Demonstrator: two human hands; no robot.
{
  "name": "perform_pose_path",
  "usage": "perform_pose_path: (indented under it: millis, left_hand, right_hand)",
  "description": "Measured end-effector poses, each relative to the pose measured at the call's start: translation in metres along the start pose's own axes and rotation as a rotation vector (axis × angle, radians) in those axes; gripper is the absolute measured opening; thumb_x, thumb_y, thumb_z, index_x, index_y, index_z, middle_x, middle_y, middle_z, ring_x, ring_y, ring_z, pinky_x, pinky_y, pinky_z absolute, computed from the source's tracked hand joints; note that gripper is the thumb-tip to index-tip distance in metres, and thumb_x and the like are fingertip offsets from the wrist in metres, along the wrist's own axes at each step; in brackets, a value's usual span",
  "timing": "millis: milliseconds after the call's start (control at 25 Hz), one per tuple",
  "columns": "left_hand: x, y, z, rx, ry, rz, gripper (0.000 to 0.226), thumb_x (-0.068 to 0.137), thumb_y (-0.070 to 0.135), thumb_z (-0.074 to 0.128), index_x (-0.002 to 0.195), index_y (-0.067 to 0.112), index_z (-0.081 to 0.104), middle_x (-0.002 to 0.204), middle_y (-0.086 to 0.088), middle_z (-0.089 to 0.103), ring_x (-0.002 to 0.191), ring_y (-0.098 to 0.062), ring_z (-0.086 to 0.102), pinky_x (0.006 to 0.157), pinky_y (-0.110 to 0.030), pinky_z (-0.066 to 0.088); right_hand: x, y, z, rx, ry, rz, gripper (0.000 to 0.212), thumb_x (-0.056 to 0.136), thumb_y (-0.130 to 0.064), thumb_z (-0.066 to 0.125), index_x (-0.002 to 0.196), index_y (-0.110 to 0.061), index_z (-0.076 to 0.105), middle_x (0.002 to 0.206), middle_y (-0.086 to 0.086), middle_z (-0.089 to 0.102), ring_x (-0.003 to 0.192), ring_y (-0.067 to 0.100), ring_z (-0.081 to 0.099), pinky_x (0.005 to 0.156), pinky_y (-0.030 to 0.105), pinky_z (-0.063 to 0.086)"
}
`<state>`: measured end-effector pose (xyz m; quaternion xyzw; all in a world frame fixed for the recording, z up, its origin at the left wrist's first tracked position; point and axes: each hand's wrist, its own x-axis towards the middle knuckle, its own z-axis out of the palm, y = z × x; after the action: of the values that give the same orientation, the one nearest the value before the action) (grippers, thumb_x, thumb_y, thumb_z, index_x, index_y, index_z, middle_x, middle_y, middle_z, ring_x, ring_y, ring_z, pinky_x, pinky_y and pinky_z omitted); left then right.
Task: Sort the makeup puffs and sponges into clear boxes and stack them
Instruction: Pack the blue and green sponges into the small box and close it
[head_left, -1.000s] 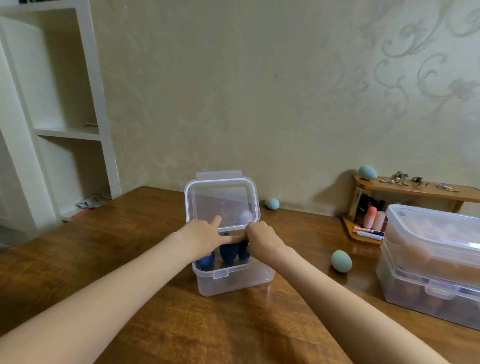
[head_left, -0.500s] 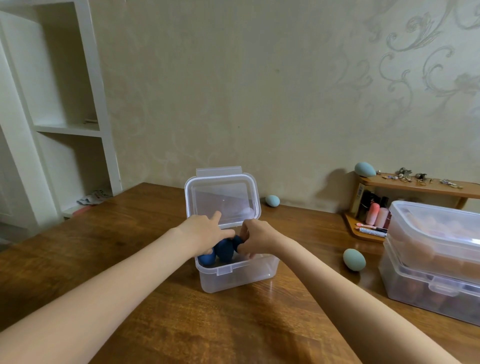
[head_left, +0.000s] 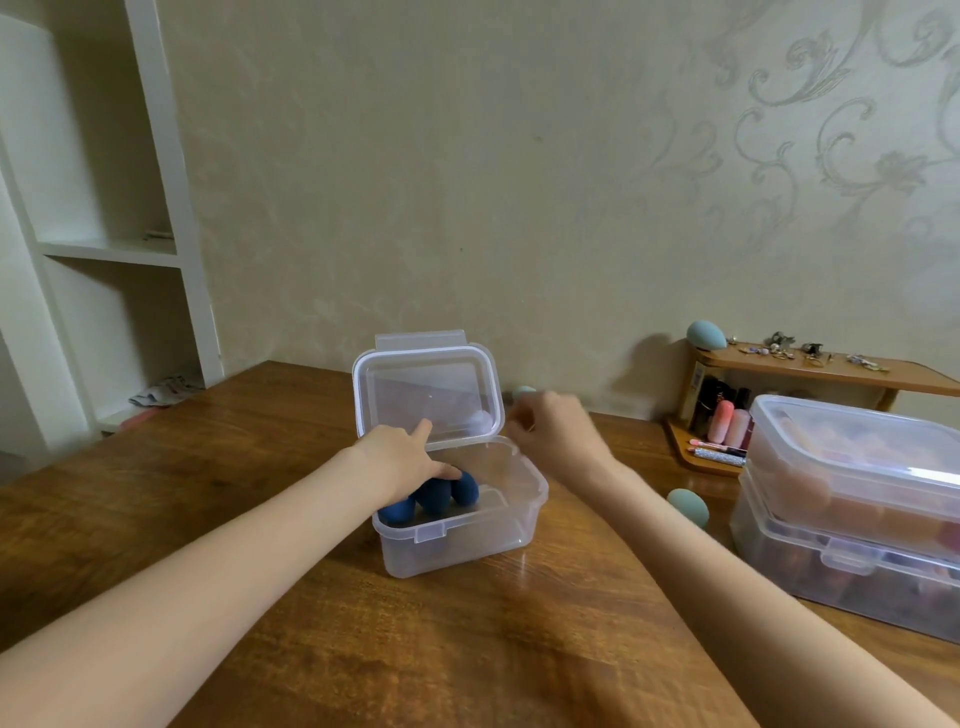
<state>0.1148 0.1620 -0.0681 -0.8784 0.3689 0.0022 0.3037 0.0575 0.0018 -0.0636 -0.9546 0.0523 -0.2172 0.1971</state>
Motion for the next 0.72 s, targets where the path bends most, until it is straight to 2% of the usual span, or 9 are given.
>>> perform_pose_path:
  millis: [80,120,200,280,360,480,600,720]
  left_hand:
    - [0.001,0.002,-0.002,0.01,-0.035,-0.015,0.078,0.093,0.001,0.045,0.147,0.045,0.008,0.146,-0.02,0.017,0.102,-0.031,0.058,0.084,-0.033,0.052]
    - [0.001,0.003,-0.003,0.009,-0.047,-0.02,0.08,0.093,0.0,0.044,0.146,0.045,0.007,0.148,-0.02,0.014,0.102,-0.03,0.058,0.084,-0.033,0.052]
    - [0.001,0.006,-0.004,-0.007,-0.063,-0.03,0.081,0.092,-0.002,0.044,0.146,0.047,0.007,0.151,-0.019,0.01,0.103,-0.029,0.058,0.084,-0.032,0.053]
    - [0.001,0.007,-0.004,-0.017,-0.068,-0.038,0.082,0.092,-0.004,0.043,0.145,0.047,0.008,0.151,-0.018,0.01,0.103,-0.029,0.058,0.085,-0.033,0.054]
    - [-0.001,0.008,-0.004,-0.027,-0.066,-0.034,0.082,0.092,-0.005,0.042,0.145,0.047,0.008,0.151,-0.017,0.011,0.103,-0.03,0.058,0.084,-0.033,0.054]
    - [-0.005,0.008,-0.005,-0.02,-0.053,-0.022,0.081,0.092,-0.005,0.041,0.146,0.046,0.008,0.15,-0.018,0.013,0.101,-0.029,0.059,0.08,-0.031,0.052]
    - [-0.006,0.008,-0.004,-0.002,-0.038,-0.018,0.082,0.092,-0.006,0.041,0.146,0.045,0.008,0.148,-0.02,0.014,0.097,-0.028,0.06,0.074,-0.029,0.051]
    - [-0.008,0.009,-0.005,0.002,-0.024,-0.016,0.082,0.092,-0.006,0.041,0.146,0.045,0.006,0.145,-0.021,0.017,0.095,-0.028,0.061,0.073,-0.03,0.052]
  right_hand:
    - [-0.002,0.016,-0.02,-0.213,0.102,0.066,0.019,0.088,-0.009,0.046,0.094,-0.005,0.063,0.094,0.014,0.067,0.09,0.031,0.058,0.065,0.033,0.044]
    - [-0.004,0.029,-0.028,-0.353,0.048,0.131,0.021,0.089,-0.008,0.045,0.1,-0.007,0.062,0.103,0.014,0.064,0.102,0.032,0.054,0.07,0.034,0.043]
    - [-0.013,0.059,-0.033,-0.608,-0.171,0.272,0.031,0.091,-0.008,0.042,0.119,-0.007,0.056,0.123,0.014,0.053,0.117,0.037,0.044,0.087,0.037,0.043]
    - [-0.027,0.088,-0.029,-0.74,-0.342,0.381,0.038,0.092,-0.01,0.04,0.13,-0.007,0.049,0.13,0.015,0.045,0.12,0.041,0.044,0.096,0.042,0.045]
    - [-0.039,0.107,-0.023,-0.749,-0.406,0.432,0.039,0.092,-0.009,0.043,0.13,-0.005,0.049,0.13,0.017,0.044,0.116,0.04,0.051,0.093,0.044,0.049]
    - [-0.042,0.11,-0.025,-0.594,-0.327,0.391,0.032,0.091,-0.005,0.049,0.122,-0.006,0.051,0.126,0.017,0.047,0.111,0.036,0.055,0.089,0.039,0.05]
    - [-0.027,0.08,-0.029,-0.133,-0.151,0.227,0.034,0.084,-0.01,0.063,0.115,-0.01,0.047,0.116,0.007,0.047,0.103,0.026,0.053,0.083,0.032,0.045]
    - [-0.009,0.034,-0.027,0.192,-0.134,0.032,0.041,0.076,-0.014,0.074,0.106,-0.014,0.047,0.11,0.001,0.049,0.098,0.016,0.047,0.078,0.026,0.039]
